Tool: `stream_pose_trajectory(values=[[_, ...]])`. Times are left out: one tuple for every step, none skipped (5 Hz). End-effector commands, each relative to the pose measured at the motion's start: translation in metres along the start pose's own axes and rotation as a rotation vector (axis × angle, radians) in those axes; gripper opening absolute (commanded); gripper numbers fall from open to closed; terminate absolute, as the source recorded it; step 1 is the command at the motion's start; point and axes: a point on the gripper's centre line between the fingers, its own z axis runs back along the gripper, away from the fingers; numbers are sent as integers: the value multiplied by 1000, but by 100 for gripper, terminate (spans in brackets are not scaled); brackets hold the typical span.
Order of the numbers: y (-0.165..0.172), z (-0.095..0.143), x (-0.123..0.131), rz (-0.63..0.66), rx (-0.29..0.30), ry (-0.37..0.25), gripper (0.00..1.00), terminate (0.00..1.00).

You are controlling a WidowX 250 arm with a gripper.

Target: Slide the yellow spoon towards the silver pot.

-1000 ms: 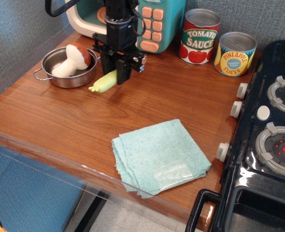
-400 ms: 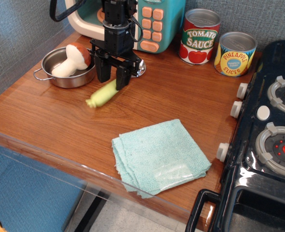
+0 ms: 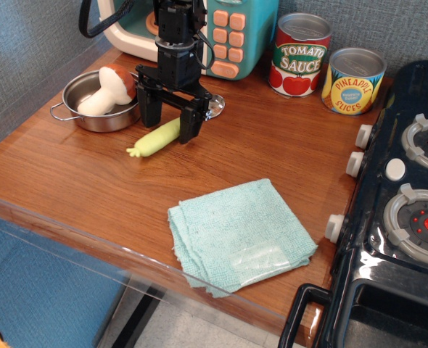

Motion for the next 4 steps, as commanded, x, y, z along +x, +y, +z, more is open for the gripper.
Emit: stream_pose_trajectory(values=[[2,62,-2,18,13,-182,100,0],[-1,66,-3,12,38,-209,100,0],[-1,66,-3,12,38,-209,100,0],[-1,66,-3,12,38,-209,100,100]])
